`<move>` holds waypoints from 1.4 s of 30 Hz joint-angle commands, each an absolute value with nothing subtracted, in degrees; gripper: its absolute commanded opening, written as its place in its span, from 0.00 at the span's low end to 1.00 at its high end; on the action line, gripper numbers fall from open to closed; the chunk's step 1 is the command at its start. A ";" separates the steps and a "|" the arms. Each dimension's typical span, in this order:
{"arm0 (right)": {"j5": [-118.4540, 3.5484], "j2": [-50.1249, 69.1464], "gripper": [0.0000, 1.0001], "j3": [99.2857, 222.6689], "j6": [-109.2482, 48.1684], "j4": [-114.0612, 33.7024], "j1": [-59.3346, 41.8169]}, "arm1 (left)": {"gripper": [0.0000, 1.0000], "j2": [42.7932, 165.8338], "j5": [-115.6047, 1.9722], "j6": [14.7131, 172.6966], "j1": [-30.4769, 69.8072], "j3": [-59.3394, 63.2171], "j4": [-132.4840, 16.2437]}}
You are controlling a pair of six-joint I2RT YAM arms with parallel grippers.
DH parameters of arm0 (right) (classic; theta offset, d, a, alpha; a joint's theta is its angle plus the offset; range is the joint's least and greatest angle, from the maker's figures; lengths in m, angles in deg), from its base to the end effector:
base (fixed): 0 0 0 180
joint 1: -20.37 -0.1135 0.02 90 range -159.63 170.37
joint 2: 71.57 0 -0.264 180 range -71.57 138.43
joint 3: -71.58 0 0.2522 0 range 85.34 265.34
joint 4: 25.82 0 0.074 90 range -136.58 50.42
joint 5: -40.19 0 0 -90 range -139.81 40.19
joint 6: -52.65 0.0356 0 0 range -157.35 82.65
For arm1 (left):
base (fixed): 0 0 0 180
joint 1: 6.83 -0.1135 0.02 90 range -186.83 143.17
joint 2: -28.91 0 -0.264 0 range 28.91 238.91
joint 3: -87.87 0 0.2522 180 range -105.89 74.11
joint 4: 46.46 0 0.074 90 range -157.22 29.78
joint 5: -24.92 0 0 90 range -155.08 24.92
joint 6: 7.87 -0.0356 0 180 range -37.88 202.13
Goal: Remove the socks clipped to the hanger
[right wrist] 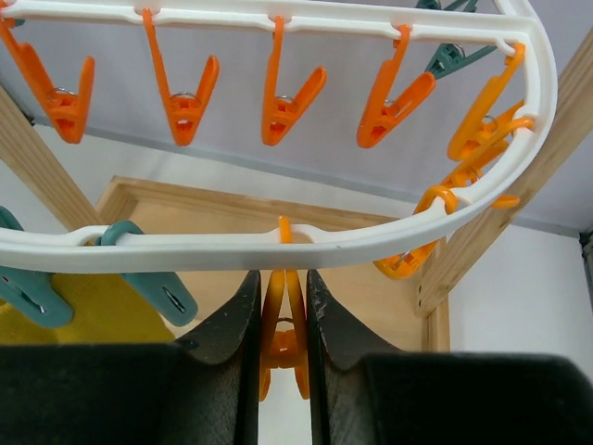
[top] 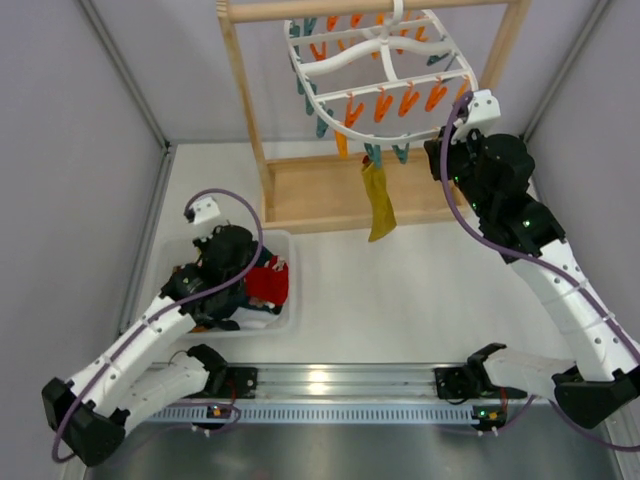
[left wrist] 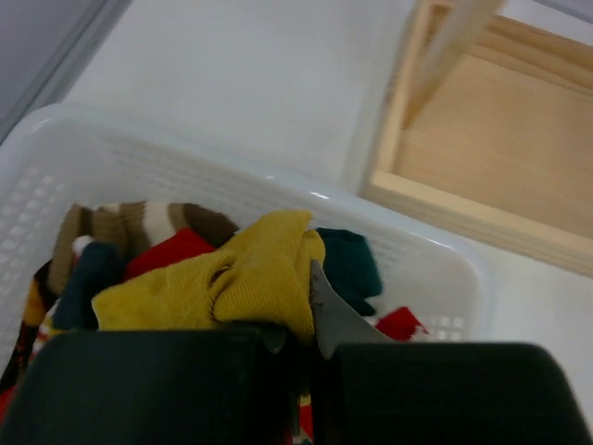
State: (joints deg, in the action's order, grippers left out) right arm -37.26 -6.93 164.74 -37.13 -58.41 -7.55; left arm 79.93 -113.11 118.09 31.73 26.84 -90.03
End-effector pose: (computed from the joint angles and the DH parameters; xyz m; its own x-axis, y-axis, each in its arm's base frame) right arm 0.2130 0.1041 0.4648 -0.0637 -0.0295 -0.9975 -0.2653 0.9641 -0.0116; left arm 0.1602 -0.0939 0.3085 -0.3102 -0.2549 -0.9159 -0.3086 0.9382 -0.1567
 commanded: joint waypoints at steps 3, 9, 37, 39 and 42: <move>-38.65 -5.65 0.09 166.73 -36.04 -59.09 -6.62 | 0.00 73.73 -110.96 125.18 19.55 35.78 -94.24; -39.70 -5.21 0.11 166.91 -35.86 -58.75 -6.53 | 0.26 80.58 -103.32 126.07 16.63 37.11 -92.74; -40.23 -4.69 0.23 167.61 -35.68 -59.18 -6.26 | 0.99 60.19 -65.34 120.89 16.90 26.76 -94.84; -40.41 -4.60 0.23 167.70 -35.42 -59.27 -6.17 | 0.99 60.20 -67.43 120.27 16.81 25.25 -94.94; -41.11 -4.69 0.24 167.87 -35.07 -59.18 -6.17 | 0.99 61.86 -70.35 119.57 16.90 24.72 -94.85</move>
State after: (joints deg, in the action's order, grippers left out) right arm -40.12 -4.94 165.04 -35.77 -58.68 -7.16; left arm 60.61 -70.66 121.22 16.94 26.38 -95.53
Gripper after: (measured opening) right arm 0.239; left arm 0.990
